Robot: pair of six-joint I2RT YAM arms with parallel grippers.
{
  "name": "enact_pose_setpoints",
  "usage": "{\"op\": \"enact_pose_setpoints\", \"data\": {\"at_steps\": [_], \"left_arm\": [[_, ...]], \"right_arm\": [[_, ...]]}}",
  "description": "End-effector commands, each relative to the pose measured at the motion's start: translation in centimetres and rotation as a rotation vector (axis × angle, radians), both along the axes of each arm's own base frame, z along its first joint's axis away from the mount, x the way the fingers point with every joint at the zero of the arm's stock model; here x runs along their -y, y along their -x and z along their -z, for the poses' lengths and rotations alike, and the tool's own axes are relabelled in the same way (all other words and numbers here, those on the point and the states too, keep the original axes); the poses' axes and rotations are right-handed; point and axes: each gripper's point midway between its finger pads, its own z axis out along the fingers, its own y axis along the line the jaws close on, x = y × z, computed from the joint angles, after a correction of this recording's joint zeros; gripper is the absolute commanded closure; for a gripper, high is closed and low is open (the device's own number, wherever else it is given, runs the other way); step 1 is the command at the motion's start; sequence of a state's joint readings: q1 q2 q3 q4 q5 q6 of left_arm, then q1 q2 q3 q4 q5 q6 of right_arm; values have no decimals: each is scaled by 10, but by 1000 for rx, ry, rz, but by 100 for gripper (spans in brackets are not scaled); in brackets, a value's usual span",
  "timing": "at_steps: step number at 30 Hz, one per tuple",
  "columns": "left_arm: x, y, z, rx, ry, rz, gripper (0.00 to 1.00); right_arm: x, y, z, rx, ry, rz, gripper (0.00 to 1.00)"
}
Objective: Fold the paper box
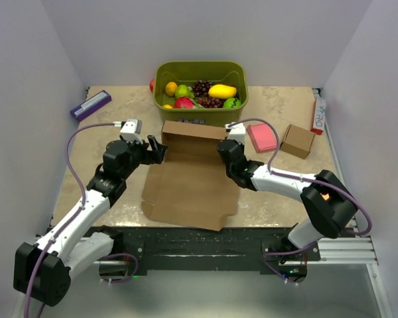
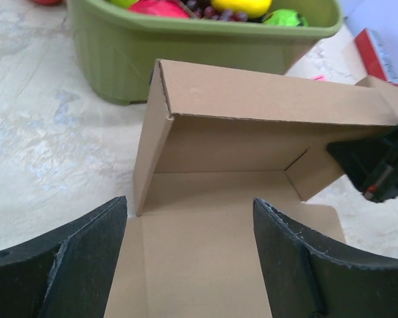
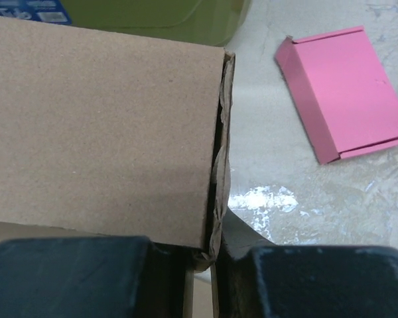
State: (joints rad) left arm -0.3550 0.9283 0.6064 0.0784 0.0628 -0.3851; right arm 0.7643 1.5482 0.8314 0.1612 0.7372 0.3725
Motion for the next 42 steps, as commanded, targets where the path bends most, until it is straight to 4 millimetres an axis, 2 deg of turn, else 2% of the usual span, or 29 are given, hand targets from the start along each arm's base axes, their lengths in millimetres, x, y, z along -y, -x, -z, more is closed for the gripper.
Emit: {"op": "enact_pose_setpoints", "data": {"at_steps": [1,2,6,10,14,17,21,22,23,25,26,29,35,42], "left_arm": [[-14,0,18,-36,-14,-86,19],[-16,2,15,-16,-11,-96,20],[-14,6,23,-25,-33,-101,18],[-9,13,43,-84,-68,-106,20],[-3,23,50,-73,-81,-116,24],[3,29,58,-94,-85,-114,32],[5,31,68,-106,-77,-111,50],[5,31,68,-106,-73,-115,53],[5,31,69,-109,-73,-118,62],[5,29,67,-104,-68,-123,68],[6,30,67,-101,-68,-119,75],[9,27,62,-79,-54,-116,87],[12,25,55,-67,-48,-117,98],[10,22,42,-48,-59,-144,100]], "right_arm": [[-20,20,6,-81,-3,-198,100],[-26,23,3,-90,-16,-239,100],[-32,28,-7,-105,-39,-311,100],[-33,30,-12,-119,-52,-331,100],[-32,29,-12,-120,-55,-324,100],[-30,27,-9,-125,-48,-311,100],[-25,26,-7,-124,-36,-287,100],[-23,26,-8,-120,-29,-279,100],[-20,24,-8,-113,-17,-259,100],[-16,24,-6,-117,-1,-249,100],[-14,24,-4,-118,11,-238,100],[-9,23,3,-132,36,-211,100],[17,23,8,-130,129,-54,100],[37,24,15,-141,228,63,100]]}}
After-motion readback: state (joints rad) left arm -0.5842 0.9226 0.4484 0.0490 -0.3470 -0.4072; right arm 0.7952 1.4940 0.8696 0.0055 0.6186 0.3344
